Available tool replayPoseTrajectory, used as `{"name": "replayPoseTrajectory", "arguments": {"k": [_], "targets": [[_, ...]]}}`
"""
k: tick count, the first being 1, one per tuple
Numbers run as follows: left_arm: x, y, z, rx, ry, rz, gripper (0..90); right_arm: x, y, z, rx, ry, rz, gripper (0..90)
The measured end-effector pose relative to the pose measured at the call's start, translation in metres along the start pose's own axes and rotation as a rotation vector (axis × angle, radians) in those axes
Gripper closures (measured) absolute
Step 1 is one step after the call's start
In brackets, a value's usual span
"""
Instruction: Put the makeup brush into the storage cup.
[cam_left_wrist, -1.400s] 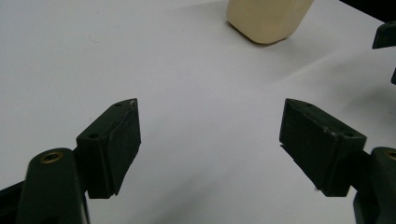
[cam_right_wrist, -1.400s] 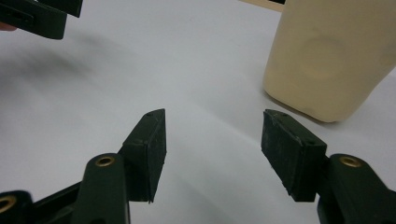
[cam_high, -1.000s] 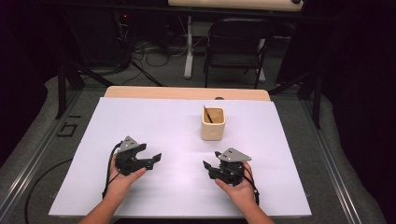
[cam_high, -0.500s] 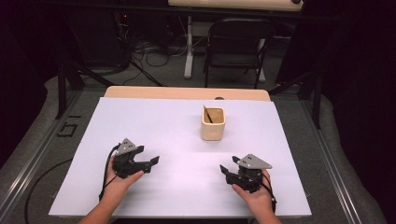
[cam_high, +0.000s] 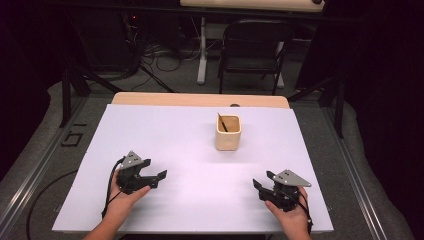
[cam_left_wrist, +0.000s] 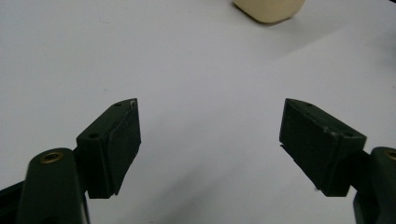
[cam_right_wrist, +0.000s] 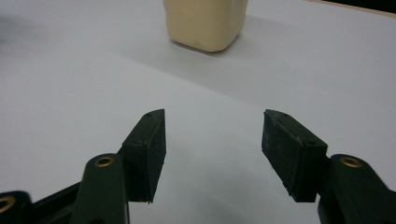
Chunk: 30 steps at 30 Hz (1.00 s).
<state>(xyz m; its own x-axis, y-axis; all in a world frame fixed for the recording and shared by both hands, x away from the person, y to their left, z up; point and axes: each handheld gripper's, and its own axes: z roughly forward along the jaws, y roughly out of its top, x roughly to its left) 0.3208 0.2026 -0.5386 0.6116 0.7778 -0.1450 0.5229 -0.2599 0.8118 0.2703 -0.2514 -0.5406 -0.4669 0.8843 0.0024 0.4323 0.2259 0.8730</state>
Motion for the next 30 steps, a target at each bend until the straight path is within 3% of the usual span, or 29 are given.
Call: {"name": "replayPoseTrajectory", "arguments": {"k": [6,9,22,30], "targets": [[0.003,-0.005,-0.009,-0.003,0.011,-0.005,21.1,-0.009,-0.003,-0.007,0.004,-0.014,0.020,39.8],[0.005,-0.008,-0.013,-0.008,0.014,-0.023,21.1,-0.008,-0.003,-0.005,-0.008,-0.013,0.023,39.8],[0.012,-0.018,-0.031,-0.003,0.032,-0.026,21.1,-0.007,-0.005,-0.003,0.010,0.005,0.028,39.8],[0.020,-0.028,-0.041,0.003,0.035,-0.048,21.0,-0.003,-0.006,-0.001,0.005,0.010,0.003,36.3]]}}
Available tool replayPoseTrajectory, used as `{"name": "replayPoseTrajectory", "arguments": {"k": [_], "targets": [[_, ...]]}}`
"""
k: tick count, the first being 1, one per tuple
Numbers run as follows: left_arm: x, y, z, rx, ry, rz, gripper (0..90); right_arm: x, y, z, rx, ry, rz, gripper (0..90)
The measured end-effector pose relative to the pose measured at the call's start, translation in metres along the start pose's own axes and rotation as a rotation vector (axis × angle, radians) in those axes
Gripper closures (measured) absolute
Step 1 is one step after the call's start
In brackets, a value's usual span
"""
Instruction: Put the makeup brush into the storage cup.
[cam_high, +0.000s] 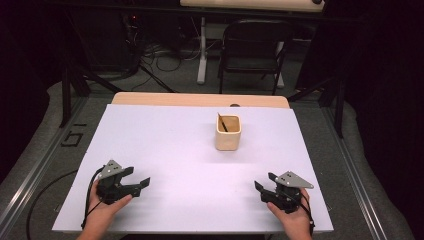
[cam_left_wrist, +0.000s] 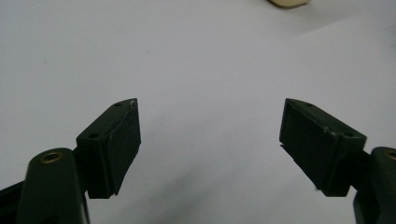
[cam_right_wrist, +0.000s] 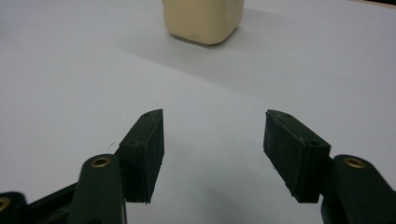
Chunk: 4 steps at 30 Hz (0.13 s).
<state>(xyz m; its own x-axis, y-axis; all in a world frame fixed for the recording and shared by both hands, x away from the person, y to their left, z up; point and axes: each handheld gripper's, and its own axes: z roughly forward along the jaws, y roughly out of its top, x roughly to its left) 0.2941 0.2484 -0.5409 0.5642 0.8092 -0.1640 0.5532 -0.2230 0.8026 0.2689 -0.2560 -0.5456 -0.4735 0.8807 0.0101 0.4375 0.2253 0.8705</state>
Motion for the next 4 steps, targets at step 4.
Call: {"name": "replayPoseTrajectory", "arguments": {"k": [4], "targets": [[0.0044,-0.0004,0.0007,0.009,-0.002,-0.010,19.5,-0.0010,-0.0010,0.0023,-0.013,0.006,-0.013,31.6]]}}
